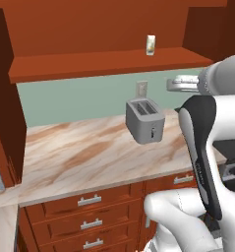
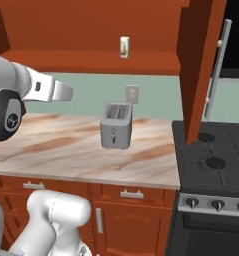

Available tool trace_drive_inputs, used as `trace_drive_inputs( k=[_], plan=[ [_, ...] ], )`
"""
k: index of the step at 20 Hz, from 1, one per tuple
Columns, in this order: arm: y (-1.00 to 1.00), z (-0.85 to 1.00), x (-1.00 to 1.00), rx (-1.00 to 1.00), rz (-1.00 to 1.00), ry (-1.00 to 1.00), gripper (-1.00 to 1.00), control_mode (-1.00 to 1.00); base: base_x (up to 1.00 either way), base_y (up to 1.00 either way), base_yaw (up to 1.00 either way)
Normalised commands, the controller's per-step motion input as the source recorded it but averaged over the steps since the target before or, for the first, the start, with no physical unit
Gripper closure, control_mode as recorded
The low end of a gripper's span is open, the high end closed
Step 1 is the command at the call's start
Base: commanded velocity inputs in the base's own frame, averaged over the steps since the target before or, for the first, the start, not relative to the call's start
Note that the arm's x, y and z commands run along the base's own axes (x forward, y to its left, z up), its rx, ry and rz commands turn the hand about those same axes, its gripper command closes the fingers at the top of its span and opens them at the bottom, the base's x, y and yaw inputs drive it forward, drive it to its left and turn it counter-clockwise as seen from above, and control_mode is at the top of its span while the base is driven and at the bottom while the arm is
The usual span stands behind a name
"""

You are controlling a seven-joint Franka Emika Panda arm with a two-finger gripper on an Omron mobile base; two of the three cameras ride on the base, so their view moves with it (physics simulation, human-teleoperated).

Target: Sort all alcoholic drinks to one cabinet, and non-alcoholic drinks to the other.

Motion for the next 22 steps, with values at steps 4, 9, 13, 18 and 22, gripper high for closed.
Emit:
trace_drive_inputs(
  k=[4, 9, 13, 18, 22],
  plan=[
    [0.0, 0.0, 0.0, 0.0, 0.0, 0.0, -1.0, 1.0, -0.58, -0.35, -0.01],
    [0.0, 0.0, 0.0, 0.0, 0.0, 0.0, -1.0, 1.0, -0.53, -0.42, 0.0],
    [0.0, 0.0, 0.0, 0.0, 0.0, 0.0, -1.0, 1.0, -0.4, -0.59, 0.02],
    [0.0, 0.0, 0.0, 0.0, 0.0, 0.0, -1.0, 1.0, -0.34, -0.7, 0.08],
    [0.0, 0.0, 0.0, 0.0, 0.0, 0.0, -1.0, 1.0, -0.32, -0.71, 0.1]
  ],
)
